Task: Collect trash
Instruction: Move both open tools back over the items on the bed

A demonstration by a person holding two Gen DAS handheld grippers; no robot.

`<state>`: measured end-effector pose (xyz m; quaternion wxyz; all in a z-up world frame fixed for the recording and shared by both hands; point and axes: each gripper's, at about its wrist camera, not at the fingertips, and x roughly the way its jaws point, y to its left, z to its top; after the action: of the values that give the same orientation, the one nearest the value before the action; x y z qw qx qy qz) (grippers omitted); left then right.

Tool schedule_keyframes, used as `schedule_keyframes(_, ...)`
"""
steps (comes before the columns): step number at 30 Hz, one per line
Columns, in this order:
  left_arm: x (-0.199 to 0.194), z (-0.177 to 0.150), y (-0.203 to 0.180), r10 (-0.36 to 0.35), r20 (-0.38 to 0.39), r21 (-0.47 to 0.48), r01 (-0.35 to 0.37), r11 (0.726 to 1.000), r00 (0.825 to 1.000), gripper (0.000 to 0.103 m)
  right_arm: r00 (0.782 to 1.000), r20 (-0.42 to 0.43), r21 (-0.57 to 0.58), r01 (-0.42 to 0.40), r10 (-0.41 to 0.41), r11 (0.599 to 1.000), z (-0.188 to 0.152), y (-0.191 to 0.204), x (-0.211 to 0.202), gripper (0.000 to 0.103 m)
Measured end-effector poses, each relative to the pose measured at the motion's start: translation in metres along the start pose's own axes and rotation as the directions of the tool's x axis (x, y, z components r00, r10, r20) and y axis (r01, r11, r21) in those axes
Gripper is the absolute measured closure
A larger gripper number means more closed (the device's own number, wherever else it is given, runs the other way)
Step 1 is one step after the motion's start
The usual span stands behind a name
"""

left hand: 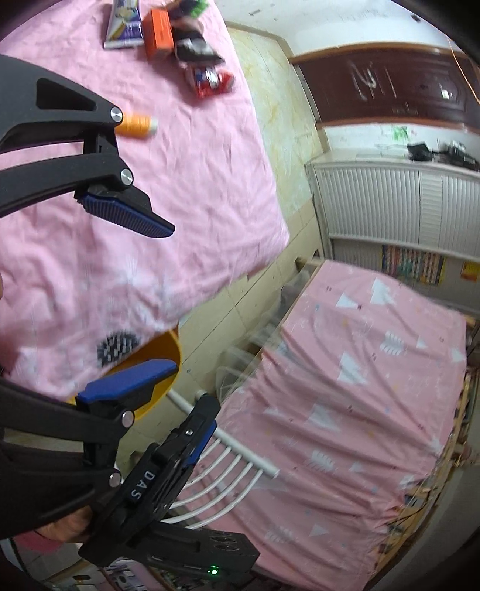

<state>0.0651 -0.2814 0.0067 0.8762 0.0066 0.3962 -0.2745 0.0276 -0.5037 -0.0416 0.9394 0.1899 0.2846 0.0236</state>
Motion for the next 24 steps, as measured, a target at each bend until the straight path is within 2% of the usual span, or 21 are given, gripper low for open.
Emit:
schedule_keyframes(12, -0.036, 0.003, 0.085, 0.093, 0.060, -0.101, -0.087, 0.991, 0.994, 0.040, 0.995, -0.069, -0.126, -0.084, 0.076, 0.988, 0.006, 0.091, 0.046, 0.051)
schedule_keyframes(24, -0.066, 0.005, 0.169, 0.198, 0.097, -0.189, -0.178, 0.966, 0.975, 0.037, 0.979, -0.149, -0.231, -0.168, 0.136, 0.958, 0.006, 0.173, 0.094, 0.050)
